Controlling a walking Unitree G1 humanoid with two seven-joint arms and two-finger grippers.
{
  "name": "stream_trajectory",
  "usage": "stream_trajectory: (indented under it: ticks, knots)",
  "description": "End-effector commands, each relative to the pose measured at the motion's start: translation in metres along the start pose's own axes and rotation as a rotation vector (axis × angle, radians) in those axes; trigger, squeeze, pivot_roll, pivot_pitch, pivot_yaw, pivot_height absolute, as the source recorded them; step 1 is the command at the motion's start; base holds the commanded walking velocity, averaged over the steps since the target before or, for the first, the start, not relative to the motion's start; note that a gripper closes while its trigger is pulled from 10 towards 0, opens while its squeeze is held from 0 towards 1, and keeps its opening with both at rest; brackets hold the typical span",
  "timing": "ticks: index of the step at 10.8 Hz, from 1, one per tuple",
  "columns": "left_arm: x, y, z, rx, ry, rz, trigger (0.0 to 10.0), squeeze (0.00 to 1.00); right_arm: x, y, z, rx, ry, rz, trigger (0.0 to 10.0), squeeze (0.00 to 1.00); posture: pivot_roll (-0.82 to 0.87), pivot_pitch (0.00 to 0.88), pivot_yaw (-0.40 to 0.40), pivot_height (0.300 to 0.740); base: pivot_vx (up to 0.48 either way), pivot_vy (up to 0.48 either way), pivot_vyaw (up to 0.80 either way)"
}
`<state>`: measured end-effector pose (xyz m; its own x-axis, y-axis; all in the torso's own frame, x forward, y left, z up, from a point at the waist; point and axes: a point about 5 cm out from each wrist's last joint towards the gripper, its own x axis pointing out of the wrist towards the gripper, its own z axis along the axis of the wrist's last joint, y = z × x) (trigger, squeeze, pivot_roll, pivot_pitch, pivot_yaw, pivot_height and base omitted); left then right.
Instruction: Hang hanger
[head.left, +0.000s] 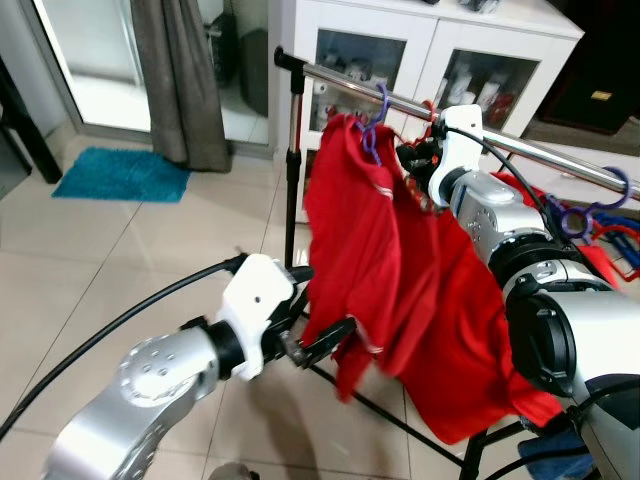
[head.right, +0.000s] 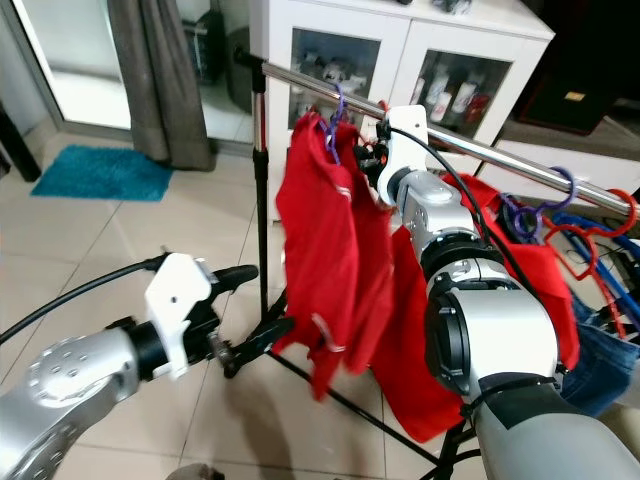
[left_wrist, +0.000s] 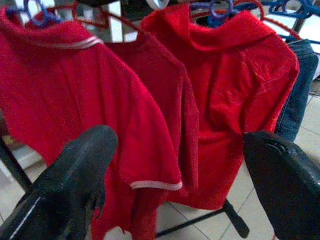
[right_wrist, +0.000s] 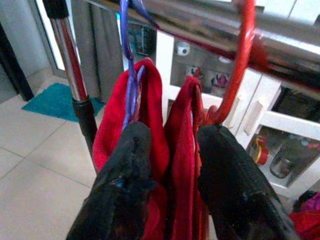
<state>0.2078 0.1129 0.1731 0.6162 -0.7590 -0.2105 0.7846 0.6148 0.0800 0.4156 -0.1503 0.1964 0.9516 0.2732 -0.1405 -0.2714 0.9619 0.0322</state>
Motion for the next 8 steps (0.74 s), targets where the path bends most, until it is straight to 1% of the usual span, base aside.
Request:
stream_trajectory:
  ticks: [1, 2, 4, 5, 6, 7, 8]
  knots:
    - [-0.002, -0.002, 0.002, 0.001, 0.003, -0.006, 10.0, 0.0, 0.0, -0.004, 0.003, 0.018, 0.004, -0.028, 10.0, 1.0, 0.17, 0.145, -0.102, 0.74, 0.0, 0.0, 0.0]
    - [-0.004, -0.003, 0.001, -0.002, 0.015, -0.009, 10.0, 0.0, 0.001, -0.001, 0.0, -0.001, 0.037, -0.042, 10.0, 1.0, 0.17, 0.168, -0.103, 0.74, 0.0, 0.0, 0.0]
    - [-0.009, -0.004, 0.002, -0.004, 0.031, -0.012, 10.0, 0.0, 0.003, 0.002, 0.002, -0.003, 0.033, -0.058, 10.0, 1.0, 0.18, 0.203, -0.113, 0.74, 0.0, 0.0, 0.0]
    - [-0.011, -0.004, 0.002, -0.01, 0.036, -0.005, 10.0, 0.0, 0.002, 0.002, 0.0, 0.006, 0.04, -0.071, 10.0, 1.0, 0.18, 0.211, -0.116, 0.74, 0.0, 0.0, 0.0]
    - [-0.013, -0.005, 0.001, -0.012, 0.042, -0.003, 10.0, 0.0, 0.001, -0.002, -0.002, -0.004, 0.054, -0.1, 10.0, 1.0, 0.18, 0.209, -0.116, 0.74, 0.0, 0.0, 0.0]
    - [-0.012, -0.005, 0.001, -0.013, 0.045, -0.002, 10.0, 0.0, 0.0, -0.005, -0.001, -0.004, 0.052, -0.097, 10.0, 0.0, 0.18, 0.205, -0.122, 0.74, 0.0, 0.0, 0.0]
    - [-0.013, -0.005, 0.001, -0.012, 0.042, 0.004, 10.0, 0.0, -0.001, -0.01, 0.005, 0.018, 0.026, -0.059, 10.0, 0.0, 0.18, 0.189, -0.127, 0.74, 0.0, 0.0, 0.0]
